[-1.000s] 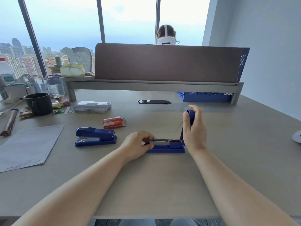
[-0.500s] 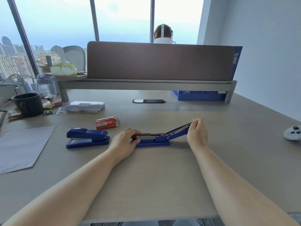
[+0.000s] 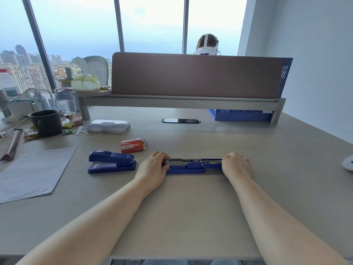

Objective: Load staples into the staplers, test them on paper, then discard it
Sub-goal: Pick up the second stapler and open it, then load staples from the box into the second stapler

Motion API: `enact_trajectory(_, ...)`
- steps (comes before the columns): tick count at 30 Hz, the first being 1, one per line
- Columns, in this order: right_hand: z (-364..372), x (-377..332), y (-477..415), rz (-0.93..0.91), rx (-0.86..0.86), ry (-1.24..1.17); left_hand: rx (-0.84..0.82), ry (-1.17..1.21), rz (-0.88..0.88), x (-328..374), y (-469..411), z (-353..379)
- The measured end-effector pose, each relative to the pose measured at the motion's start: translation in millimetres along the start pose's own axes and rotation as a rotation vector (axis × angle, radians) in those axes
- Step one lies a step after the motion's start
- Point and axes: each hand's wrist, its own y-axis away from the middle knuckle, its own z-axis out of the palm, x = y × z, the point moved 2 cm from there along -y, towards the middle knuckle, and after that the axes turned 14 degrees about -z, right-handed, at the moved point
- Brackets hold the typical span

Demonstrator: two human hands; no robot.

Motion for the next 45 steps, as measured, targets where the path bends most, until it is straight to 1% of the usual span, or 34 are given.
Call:
enact_trajectory(2,-4,-8,4,-0.030,0.033,0.044,-0.027,-0.048,0.018,3,0,-2)
enact_trajectory(3,-6,-14,5,-0.073,0.069,0.057,-0.046,-0.082,0.032,5,-1,-3)
enact_trajectory(6,-7,-38,6,-0.267,0.133,0.012,-0.111,-0.147,0.071,11,-8,-12)
enact_trajectory(9,4,-63,0,-0.467,0.075,-0.143,-0.074,-0.210,0.078,11,-26,-29)
enact_trajectory(11,12,-80,-5,-0.563,-0.012,-0.260,-0.018,-0.340,0.006,1,-48,-40)
enact_trajectory(12,16,-89,-8,-0.597,-0.061,-0.289,-0.020,-0.425,-0.041,-6,-61,-46)
enact_trajectory(13,20,-98,-11,-0.618,-0.105,-0.306,-0.042,-0.501,-0.087,-14,-72,-50)
enact_trajectory(15,30,-114,-16,-0.637,-0.173,-0.332,-0.118,-0.579,-0.163,-26,-91,-58)
enact_trajectory(18,48,-135,-23,-0.662,-0.247,-0.342,-0.273,-0.677,-0.205,-34,-114,-62)
enact_trajectory(22,64,-152,-33,-0.677,-0.336,-0.382,-0.457,-0.703,-0.272,-45,-139,-58)
enact_trajectory(25,68,-157,-41,-0.680,-0.331,-0.392,-0.486,-0.707,-0.274,-54,-147,-53)
enact_trajectory(28,69,-157,-42,-0.670,-0.309,-0.424,-0.449,-0.644,-0.241,-56,-145,-52)
enact_trajectory(31,66,-156,-38,-0.697,-0.252,-0.435,-0.295,-0.476,-0.136,-50,-136,-54)
enact_trajectory(33,60,-156,-37,-0.730,-0.163,-0.440,-0.182,-0.317,-0.051,-43,-125,-57)
enact_trajectory(35,51,-158,-36,-0.796,-0.033,-0.444,-0.093,-0.175,0.009,-35,-113,-58)
enact_trajectory(37,42,-161,-34,-0.903,0.096,-0.411,-0.019,-0.053,0.044,-27,-101,-57)
enact_trajectory(39,38,-163,-31,-0.990,0.166,-0.359,0.041,0.040,0.055,-22,-92,-53)
enact_trajectory(42,37,-163,-29,-1.029,0.181,-0.288,0.117,0.112,0.051,-20,-85,-47)
enact_trajectory(45,36,-163,-28,-1.037,0.205,-0.220,0.177,0.068,0.062,-23,-79,-46)
